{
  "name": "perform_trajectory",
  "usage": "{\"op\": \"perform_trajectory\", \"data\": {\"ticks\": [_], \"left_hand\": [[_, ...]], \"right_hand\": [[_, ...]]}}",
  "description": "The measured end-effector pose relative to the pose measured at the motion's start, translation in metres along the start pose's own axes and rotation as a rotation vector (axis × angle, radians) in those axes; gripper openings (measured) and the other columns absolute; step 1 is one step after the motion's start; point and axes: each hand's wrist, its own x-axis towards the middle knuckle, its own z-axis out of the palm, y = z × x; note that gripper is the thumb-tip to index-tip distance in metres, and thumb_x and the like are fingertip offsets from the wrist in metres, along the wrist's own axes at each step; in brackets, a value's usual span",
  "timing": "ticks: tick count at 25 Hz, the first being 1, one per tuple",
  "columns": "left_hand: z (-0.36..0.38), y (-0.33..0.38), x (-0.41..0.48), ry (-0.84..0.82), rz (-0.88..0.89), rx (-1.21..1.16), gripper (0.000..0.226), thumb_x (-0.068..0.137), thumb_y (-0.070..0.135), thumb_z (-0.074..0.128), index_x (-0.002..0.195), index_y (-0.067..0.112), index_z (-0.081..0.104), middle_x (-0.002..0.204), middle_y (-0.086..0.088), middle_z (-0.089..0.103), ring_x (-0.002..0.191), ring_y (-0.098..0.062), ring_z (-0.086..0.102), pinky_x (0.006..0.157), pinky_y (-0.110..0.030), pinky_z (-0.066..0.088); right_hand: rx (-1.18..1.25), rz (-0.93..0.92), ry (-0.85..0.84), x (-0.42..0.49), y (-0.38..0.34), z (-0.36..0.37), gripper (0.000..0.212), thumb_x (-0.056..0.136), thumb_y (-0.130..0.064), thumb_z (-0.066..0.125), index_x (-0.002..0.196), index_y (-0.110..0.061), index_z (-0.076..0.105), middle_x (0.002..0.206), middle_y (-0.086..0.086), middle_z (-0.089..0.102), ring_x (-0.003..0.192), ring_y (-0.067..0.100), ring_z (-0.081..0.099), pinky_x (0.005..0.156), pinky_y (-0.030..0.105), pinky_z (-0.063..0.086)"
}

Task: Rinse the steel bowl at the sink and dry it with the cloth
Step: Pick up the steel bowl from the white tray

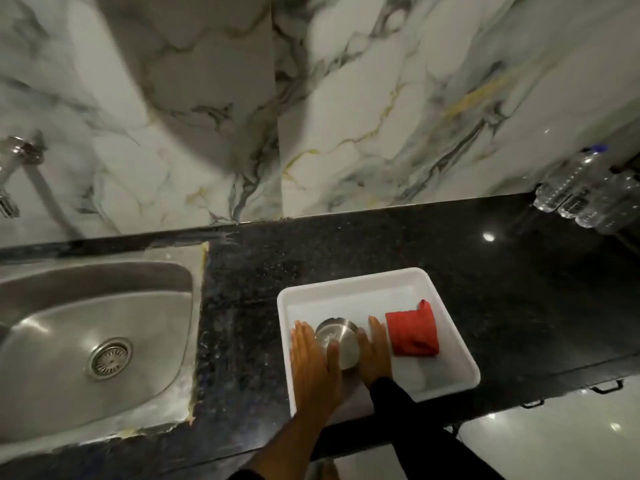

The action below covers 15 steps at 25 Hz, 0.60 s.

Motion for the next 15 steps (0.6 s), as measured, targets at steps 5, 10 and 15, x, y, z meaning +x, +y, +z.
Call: {"op": "perform_trajectory", "data": {"ticks": [5,10,15], "left_hand": [[0.039,0.001,0.009,-0.025,-0.357,-0.118,0.074,0.112,0.035,0.040,0.166,-0.003,0.008,0.177,-0.022,0.002,0.166,-0.035,0.000,0.133,-0.040,-0.001],[0.047,0.014,0.021,0.039,-0.521,-0.263,0.068,0.111,0.043,0.037,0.168,0.008,0.020,0.180,-0.010,0.007,0.167,-0.025,0.000,0.135,-0.043,0.003],[0.034,0.028,0.024,0.077,-0.578,-0.481,0.056,0.112,0.039,0.039,0.164,0.019,0.035,0.168,-0.013,0.043,0.154,-0.034,0.041,0.126,-0.044,0.031]], "right_hand": [[-0.451,0.053,-0.132,0.027,0.026,0.016,0.060,0.115,-0.037,0.028,0.169,-0.011,0.017,0.179,0.013,0.006,0.166,0.030,0.000,0.135,0.042,-0.001],[-0.233,0.064,-0.189,0.022,0.022,0.019,0.061,0.114,-0.040,0.024,0.170,-0.017,0.013,0.179,0.005,0.000,0.166,0.022,-0.007,0.135,0.043,-0.005],[0.194,0.142,-0.149,0.005,-0.001,0.013,0.051,0.115,-0.032,0.030,0.163,-0.015,0.035,0.168,0.010,0.041,0.156,0.027,0.037,0.131,0.049,0.028]]}}
